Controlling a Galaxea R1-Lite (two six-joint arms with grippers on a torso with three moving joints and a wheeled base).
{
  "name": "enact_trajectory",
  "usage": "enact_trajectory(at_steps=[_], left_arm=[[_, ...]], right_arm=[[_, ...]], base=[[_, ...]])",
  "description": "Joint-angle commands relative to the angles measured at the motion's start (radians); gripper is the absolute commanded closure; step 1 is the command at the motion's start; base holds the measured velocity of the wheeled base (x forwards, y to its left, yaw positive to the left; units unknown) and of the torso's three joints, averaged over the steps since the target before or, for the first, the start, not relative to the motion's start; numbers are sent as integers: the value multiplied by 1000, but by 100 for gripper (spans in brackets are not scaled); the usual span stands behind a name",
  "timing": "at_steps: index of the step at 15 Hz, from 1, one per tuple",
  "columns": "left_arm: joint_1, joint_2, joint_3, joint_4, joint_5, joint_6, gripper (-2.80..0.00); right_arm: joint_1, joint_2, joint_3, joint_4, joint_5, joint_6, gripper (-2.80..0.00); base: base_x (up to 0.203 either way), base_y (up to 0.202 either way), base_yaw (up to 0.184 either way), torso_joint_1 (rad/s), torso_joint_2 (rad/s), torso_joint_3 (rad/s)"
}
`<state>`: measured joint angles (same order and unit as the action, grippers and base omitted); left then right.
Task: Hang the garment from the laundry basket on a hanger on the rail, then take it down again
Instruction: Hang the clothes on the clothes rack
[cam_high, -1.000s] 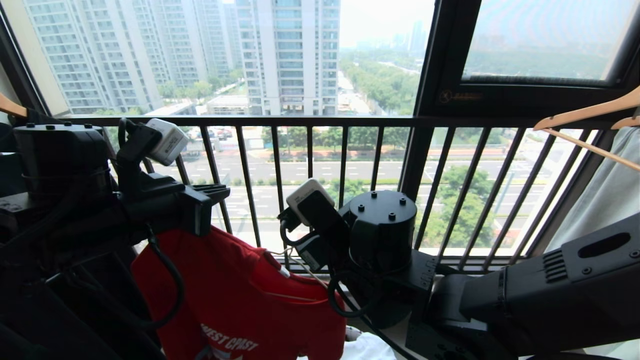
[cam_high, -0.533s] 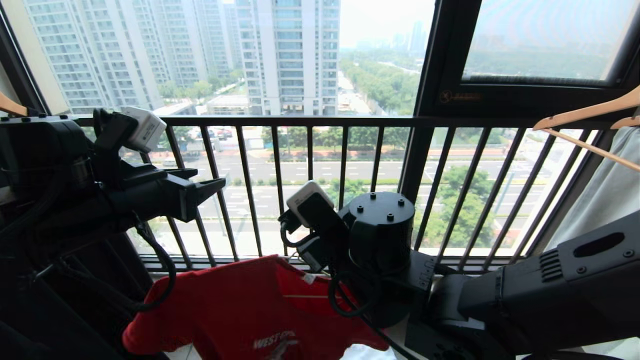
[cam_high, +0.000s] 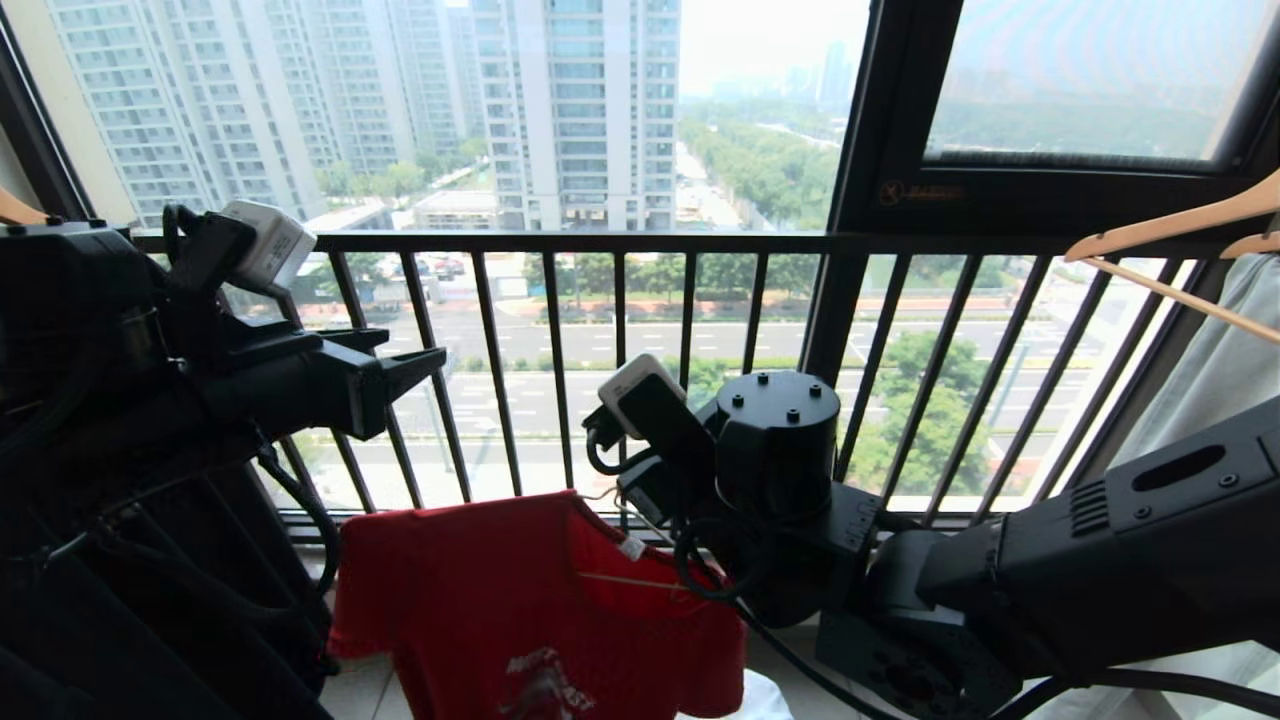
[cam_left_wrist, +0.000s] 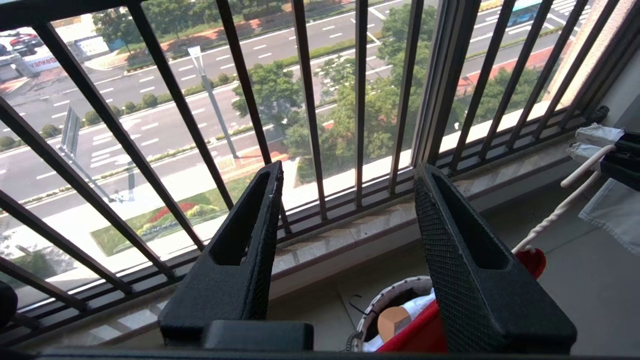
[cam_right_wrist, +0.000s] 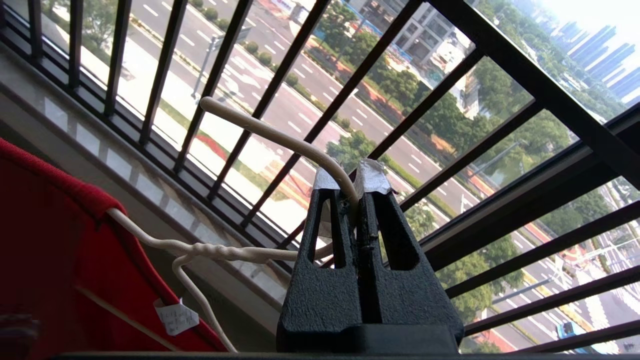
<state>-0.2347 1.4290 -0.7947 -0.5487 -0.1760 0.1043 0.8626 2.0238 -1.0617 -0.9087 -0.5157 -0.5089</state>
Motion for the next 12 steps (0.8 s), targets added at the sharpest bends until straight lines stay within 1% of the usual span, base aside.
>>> enact_trajectory(at_steps=[1, 6, 7, 8, 9, 12], left_arm=[[0, -17, -1, -4, -5, -9, 0], [-5, -41, 1, 12, -13, -8, 0], [-5, -38, 2, 14, -36, -9, 0], [-5, -41, 3, 43, -59, -9, 0], [-5, -49, 0, 99, -80, -8, 0], [0, -86, -43, 320, -187, -9, 0]], right_arm=[[-7, -2, 1, -6, -4, -3, 0], [-8, -39, 21, -8, -20, -4, 0], [-8, -58, 23, -5, -21, -5, 0], [-10, -69, 23, -4, -21, -13, 0], [-14, -74, 24, -7, -22, -39, 0], [-19, -94, 32, -4, -21, -46, 0]], base=[[0, 0, 0, 0, 0, 0], [0, 0, 0, 0, 0, 0], [0, 0, 0, 0, 0, 0], [0, 0, 0, 0, 0, 0], [0, 0, 0, 0, 0, 0], [0, 0, 0, 0, 0, 0]])
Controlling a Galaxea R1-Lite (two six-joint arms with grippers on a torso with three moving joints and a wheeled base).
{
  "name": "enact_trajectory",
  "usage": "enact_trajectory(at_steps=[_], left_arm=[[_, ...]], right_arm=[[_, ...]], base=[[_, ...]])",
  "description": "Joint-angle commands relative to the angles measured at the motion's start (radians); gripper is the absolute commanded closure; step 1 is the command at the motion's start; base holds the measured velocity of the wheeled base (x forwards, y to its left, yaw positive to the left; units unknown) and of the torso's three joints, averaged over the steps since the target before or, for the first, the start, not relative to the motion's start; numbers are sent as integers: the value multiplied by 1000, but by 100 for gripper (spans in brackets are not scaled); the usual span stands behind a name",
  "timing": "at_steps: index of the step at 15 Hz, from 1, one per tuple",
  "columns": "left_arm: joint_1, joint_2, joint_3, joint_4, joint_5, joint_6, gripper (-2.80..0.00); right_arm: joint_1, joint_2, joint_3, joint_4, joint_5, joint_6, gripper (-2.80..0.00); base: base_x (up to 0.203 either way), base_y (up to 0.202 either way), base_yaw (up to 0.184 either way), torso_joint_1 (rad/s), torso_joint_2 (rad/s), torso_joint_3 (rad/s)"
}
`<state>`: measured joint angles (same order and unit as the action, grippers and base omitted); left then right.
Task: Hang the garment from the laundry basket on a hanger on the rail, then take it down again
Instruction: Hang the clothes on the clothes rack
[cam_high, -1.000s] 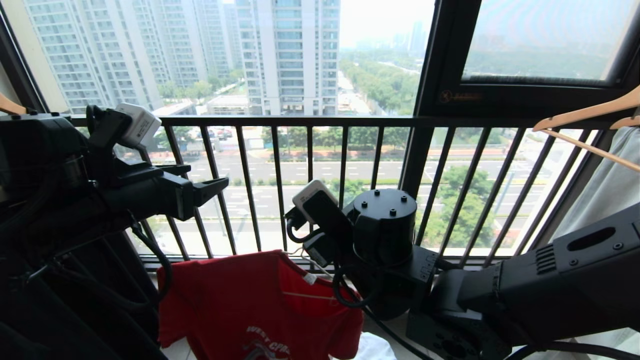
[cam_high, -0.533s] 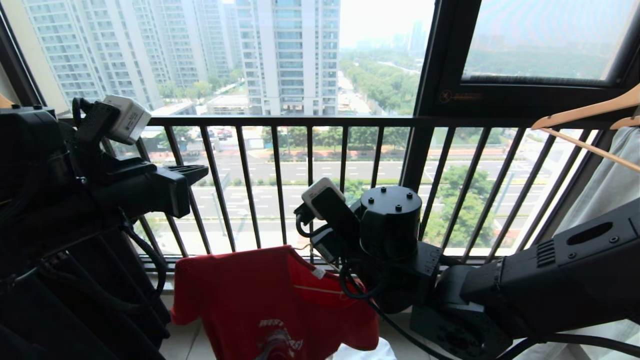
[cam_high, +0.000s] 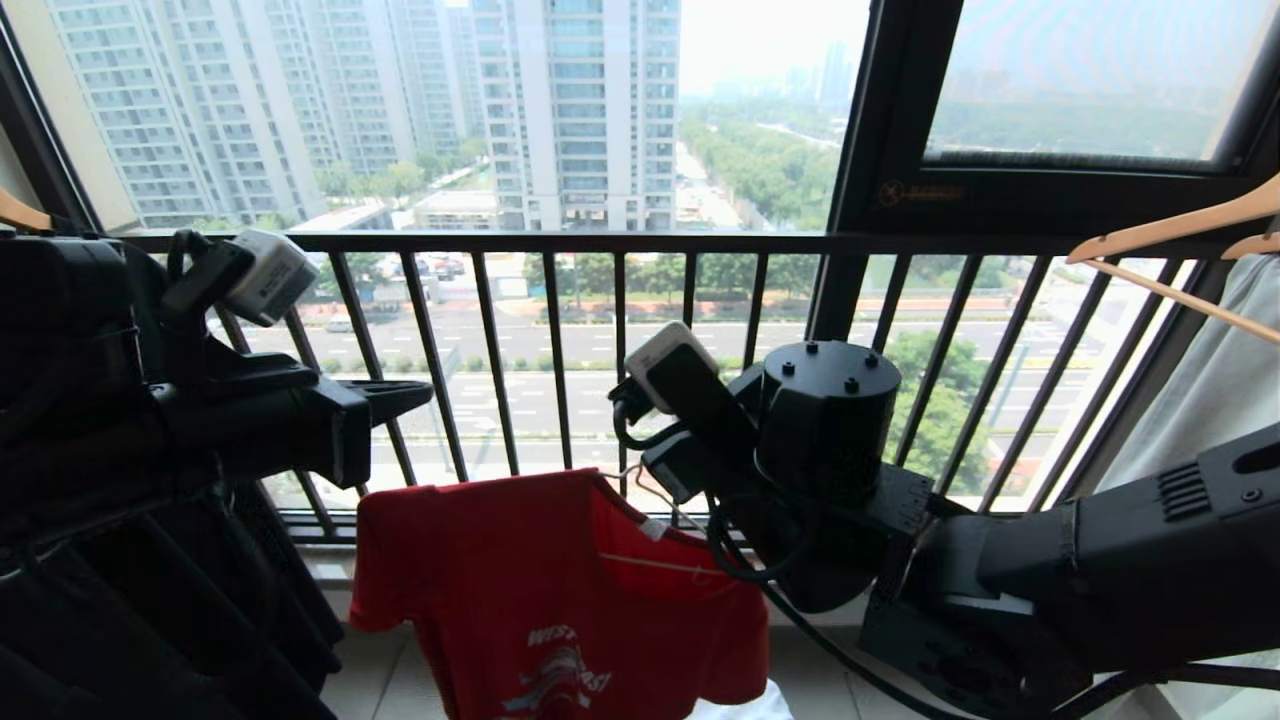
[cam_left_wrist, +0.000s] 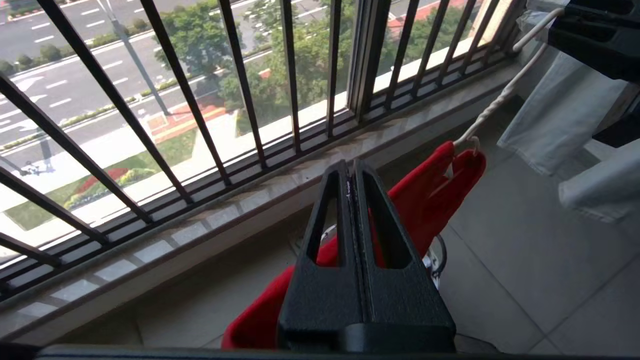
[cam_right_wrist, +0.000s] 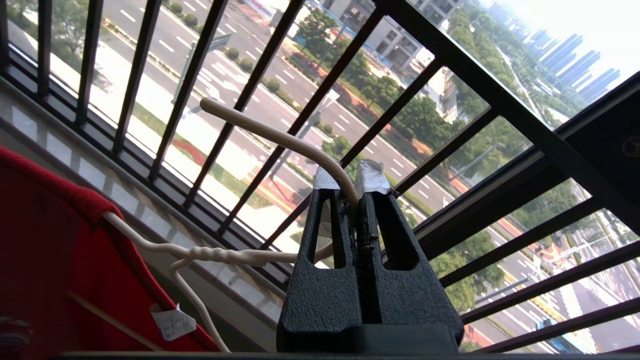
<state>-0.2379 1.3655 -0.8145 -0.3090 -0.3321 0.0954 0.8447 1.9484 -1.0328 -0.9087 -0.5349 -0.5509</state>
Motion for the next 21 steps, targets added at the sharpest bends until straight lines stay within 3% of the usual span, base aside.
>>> enact_trajectory(at_steps=[1, 3, 6, 7, 11, 13, 14, 21], left_arm=[[7, -19, -37, 108, -37, -1, 0], [18, -22, -46, 170, -36, 5, 0], [30, -22, -156, 381, -42, 37, 0], [30, 0, -228, 462, -44, 73, -280], [30, 118, -594, 975, -59, 305, -280], [29, 212, -692, 1147, -64, 503, -280], [24, 236, -701, 1171, -65, 542, -280], [-7, 265, -621, 1164, -73, 596, -280]], right_arm=[[-7, -22, 4, -4, -2, -4, 0], [-18, -25, 11, -4, -2, -4, 0], [-16, -37, 36, -3, 1, -38, 0], [-27, -37, 42, -3, 5, -37, 0], [-33, -33, 31, -4, 50, -37, 0], [-36, -43, 28, -4, 55, -37, 0], [-36, -46, 28, -4, 59, -37, 0], [-33, -82, 19, -6, 75, -35, 0]], base=[[0, 0, 0, 0, 0, 0], [0, 0, 0, 0, 0, 0], [0, 0, 0, 0, 0, 0], [0, 0, 0, 0, 0, 0], [0, 0, 0, 0, 0, 0], [0, 0, 0, 0, 0, 0], [0, 0, 0, 0, 0, 0], [0, 0, 0, 0, 0, 0]])
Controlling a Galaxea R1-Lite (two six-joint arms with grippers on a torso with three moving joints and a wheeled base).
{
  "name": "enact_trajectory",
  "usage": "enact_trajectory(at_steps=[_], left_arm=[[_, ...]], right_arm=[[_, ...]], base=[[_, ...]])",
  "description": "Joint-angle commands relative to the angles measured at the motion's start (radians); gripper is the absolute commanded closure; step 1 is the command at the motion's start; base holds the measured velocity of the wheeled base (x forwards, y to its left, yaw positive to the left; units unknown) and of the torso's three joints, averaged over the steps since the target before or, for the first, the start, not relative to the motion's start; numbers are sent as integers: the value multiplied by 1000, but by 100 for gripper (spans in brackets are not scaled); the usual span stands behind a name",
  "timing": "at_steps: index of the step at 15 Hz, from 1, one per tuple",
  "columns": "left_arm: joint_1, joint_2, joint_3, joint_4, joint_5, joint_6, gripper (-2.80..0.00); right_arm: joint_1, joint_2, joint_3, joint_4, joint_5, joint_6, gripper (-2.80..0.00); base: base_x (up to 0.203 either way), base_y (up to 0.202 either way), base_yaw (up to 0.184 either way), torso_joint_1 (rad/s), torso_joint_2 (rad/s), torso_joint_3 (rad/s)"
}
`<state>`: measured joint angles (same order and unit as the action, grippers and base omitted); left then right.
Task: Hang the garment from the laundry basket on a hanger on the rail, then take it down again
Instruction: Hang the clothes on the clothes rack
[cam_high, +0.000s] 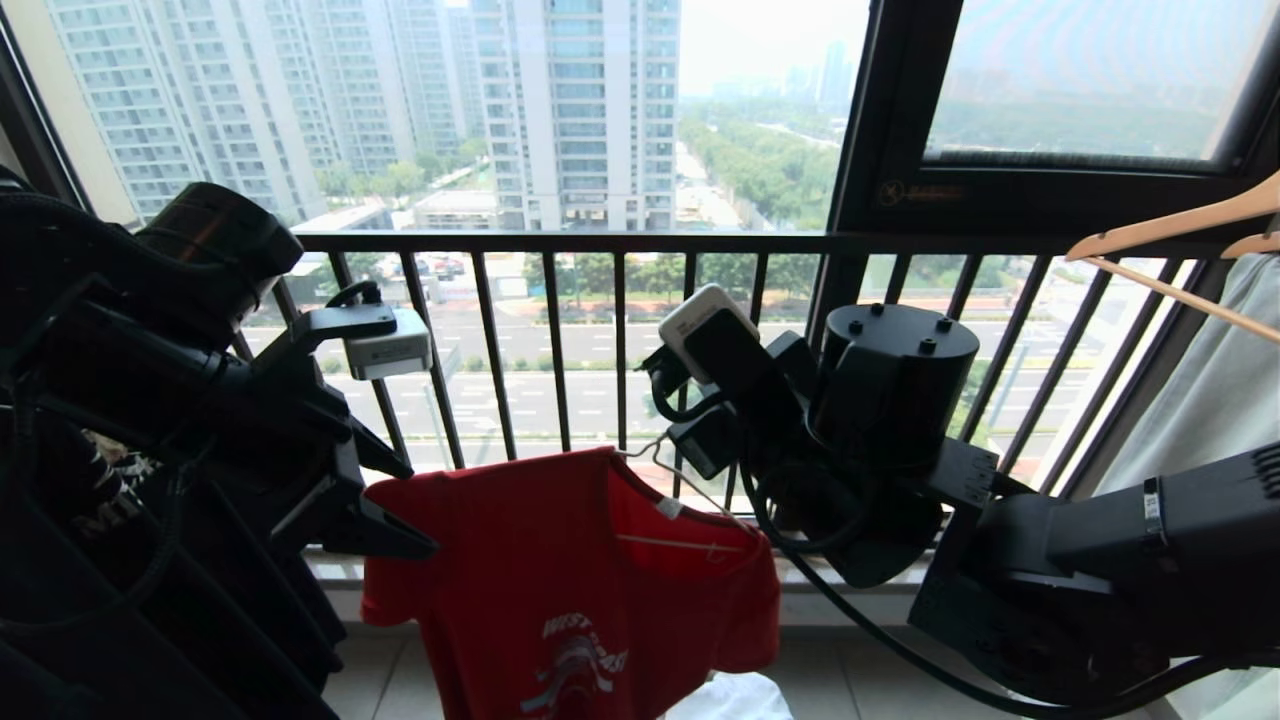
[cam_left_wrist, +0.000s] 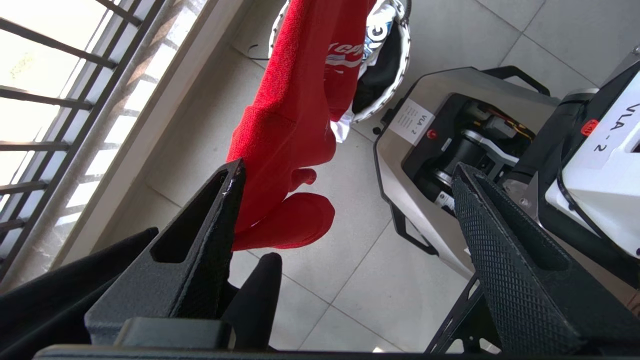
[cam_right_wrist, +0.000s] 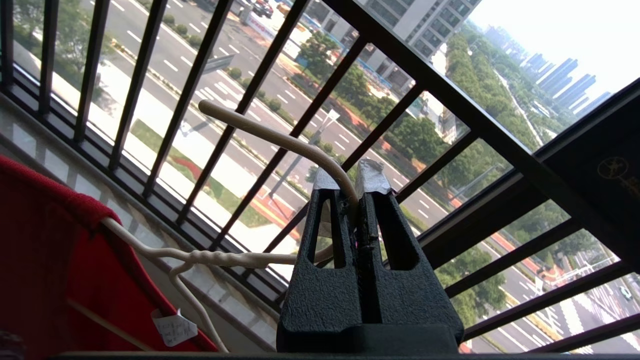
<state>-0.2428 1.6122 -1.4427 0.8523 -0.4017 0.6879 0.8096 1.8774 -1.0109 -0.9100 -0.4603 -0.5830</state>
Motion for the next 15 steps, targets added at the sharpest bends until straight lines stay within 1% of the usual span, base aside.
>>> enact_trajectory(at_steps=[1, 5, 7, 10, 13, 15], left_arm=[[-13, 32, 6, -10, -2, 3, -280], [-19, 55, -23, -110, -3, -6, -280], [-18, 17, -28, -110, -3, -12, -280], [-17, -69, 12, -109, -3, -13, -280], [-15, -32, -6, -113, -2, -12, -280], [-27, -10, -7, -114, -4, -10, -280]], right_arm=[[3, -12, -5, -4, 2, -3, 0], [25, -12, -11, -4, 2, -3, 0], [25, -13, -12, -3, 0, -4, 0], [23, -18, -9, -3, 0, -3, 0], [40, -29, -21, -3, 1, -5, 0], [40, -27, -29, -3, 3, -5, 0]], base=[[0, 0, 0, 0, 0, 0], [0, 0, 0, 0, 0, 0], [0, 0, 0, 0, 0, 0], [0, 0, 0, 0, 0, 0], [0, 0, 0, 0, 0, 0], [0, 0, 0, 0, 0, 0]])
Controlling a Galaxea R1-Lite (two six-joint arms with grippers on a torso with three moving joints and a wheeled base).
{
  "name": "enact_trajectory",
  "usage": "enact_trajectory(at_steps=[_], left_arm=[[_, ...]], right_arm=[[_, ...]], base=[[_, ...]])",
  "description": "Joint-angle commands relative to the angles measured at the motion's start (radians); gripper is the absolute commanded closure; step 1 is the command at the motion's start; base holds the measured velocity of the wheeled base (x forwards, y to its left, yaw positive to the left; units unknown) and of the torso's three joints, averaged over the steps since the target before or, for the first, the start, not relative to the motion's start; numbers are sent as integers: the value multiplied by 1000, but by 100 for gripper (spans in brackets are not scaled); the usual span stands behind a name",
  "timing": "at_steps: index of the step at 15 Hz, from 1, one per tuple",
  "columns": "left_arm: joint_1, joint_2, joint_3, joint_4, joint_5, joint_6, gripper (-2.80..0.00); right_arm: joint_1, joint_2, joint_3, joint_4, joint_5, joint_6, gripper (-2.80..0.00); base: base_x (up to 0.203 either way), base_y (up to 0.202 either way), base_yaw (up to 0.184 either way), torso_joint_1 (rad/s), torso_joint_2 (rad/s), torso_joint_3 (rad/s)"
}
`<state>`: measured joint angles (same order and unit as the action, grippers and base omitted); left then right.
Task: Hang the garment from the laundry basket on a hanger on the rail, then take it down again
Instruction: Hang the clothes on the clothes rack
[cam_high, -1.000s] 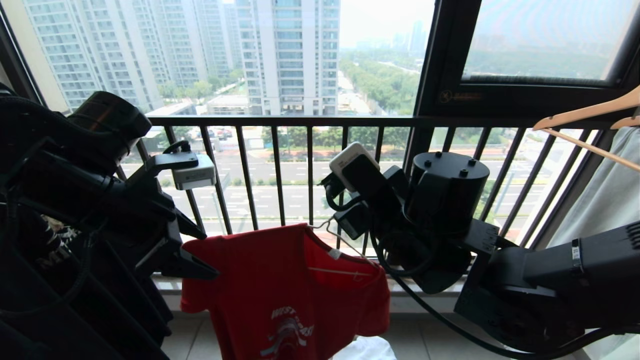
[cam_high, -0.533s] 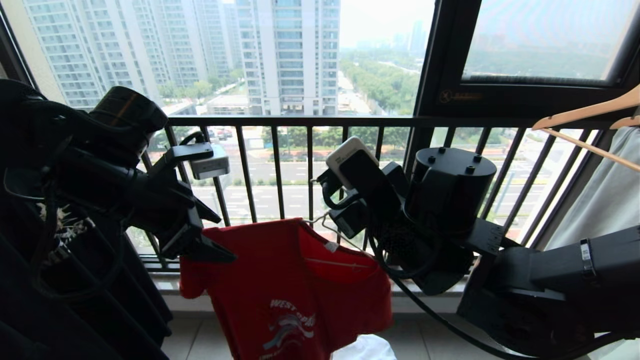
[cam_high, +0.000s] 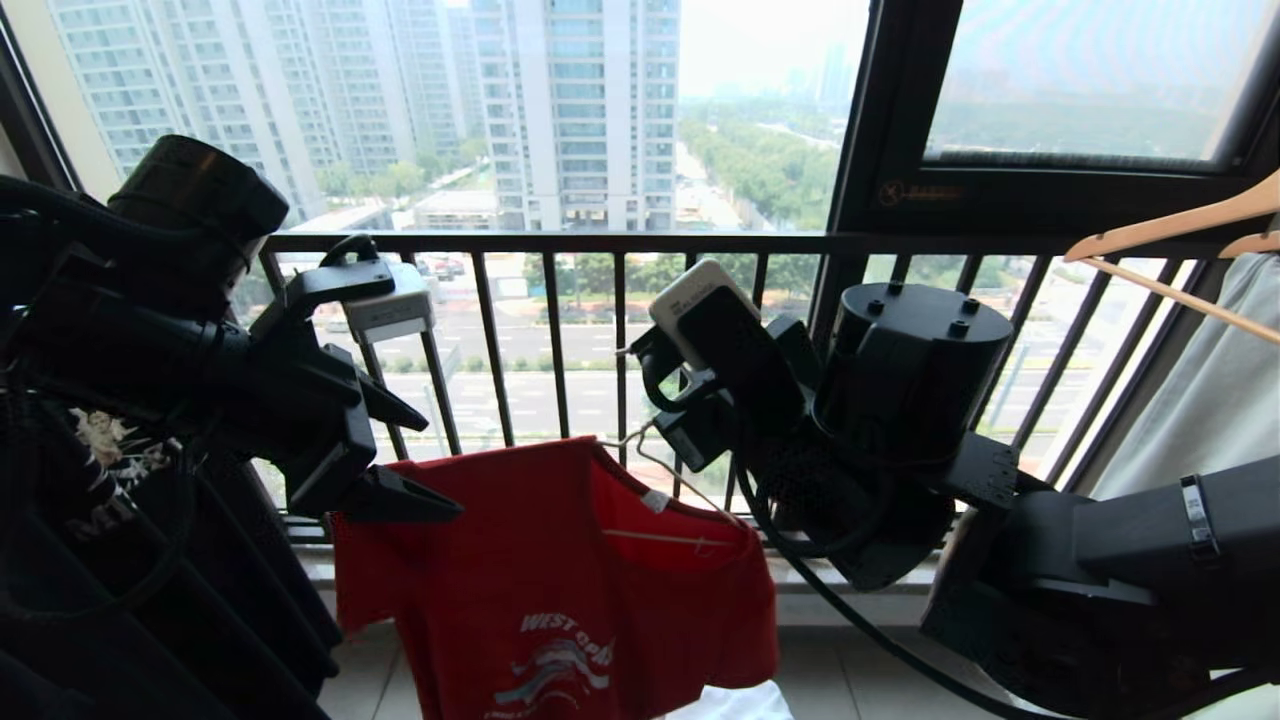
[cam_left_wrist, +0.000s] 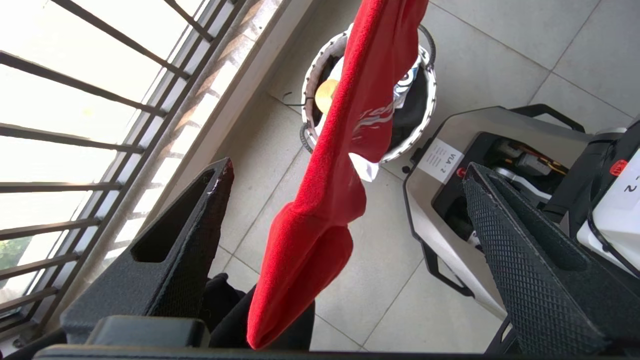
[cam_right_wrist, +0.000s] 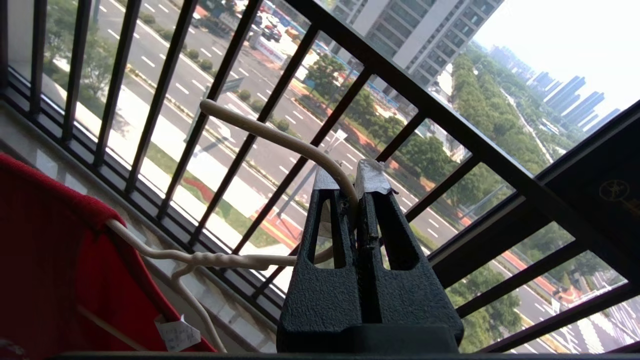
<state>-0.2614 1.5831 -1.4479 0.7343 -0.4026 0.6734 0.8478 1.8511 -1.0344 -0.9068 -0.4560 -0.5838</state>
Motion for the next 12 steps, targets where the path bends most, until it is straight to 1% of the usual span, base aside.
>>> enact_trajectory(at_steps=[1, 2, 4, 8, 12], left_arm=[[-22, 31, 1, 3, -4, 3, -280], [-27, 47, 4, 1, -9, 3, -280], [-29, 74, -5, -1, -56, 2, -280], [-38, 124, -12, -12, -56, -1, -280], [-47, 123, -11, -12, -58, -1, -280]], right_arm=[[2, -1, -7, -6, 5, -2, 0], [2, -4, -10, -7, 8, 0, 0], [4, -13, -10, -6, 8, 15, 0], [4, -16, -24, -6, 10, 16, 0], [4, -19, -29, -6, 8, 16, 0]], base=[[0, 0, 0, 0, 0, 0], [0, 0, 0, 0, 0, 0], [0, 0, 0, 0, 0, 0], [0, 0, 0, 0, 0, 0], [0, 0, 0, 0, 0, 0]])
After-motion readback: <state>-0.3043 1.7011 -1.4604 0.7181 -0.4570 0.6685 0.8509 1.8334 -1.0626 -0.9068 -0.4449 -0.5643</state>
